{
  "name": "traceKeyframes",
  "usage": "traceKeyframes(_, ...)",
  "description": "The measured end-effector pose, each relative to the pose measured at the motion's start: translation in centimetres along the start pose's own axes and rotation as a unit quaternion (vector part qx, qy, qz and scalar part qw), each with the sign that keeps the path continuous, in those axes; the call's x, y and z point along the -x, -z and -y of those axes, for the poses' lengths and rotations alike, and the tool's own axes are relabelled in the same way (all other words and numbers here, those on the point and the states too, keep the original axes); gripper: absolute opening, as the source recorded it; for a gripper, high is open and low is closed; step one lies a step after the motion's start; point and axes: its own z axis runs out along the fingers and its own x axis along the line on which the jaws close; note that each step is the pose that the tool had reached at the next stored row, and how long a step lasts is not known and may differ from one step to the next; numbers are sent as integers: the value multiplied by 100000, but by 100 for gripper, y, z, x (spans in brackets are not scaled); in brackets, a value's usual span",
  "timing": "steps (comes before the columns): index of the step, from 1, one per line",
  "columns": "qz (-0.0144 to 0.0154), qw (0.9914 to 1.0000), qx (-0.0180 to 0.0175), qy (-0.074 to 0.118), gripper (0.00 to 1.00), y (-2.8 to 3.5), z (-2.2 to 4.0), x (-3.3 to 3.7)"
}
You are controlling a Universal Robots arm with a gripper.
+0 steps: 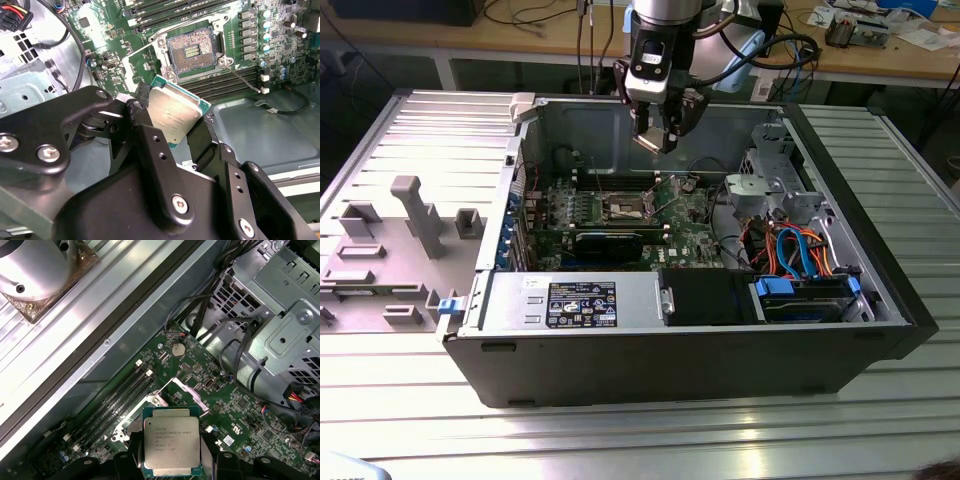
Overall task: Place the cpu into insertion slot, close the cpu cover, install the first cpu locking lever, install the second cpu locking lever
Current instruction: 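Place the cpu into insertion slot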
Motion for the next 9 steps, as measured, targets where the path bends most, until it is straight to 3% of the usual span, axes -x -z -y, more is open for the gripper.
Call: traceKeyframes(9,27,99999,6,-378,55,0,0,0)
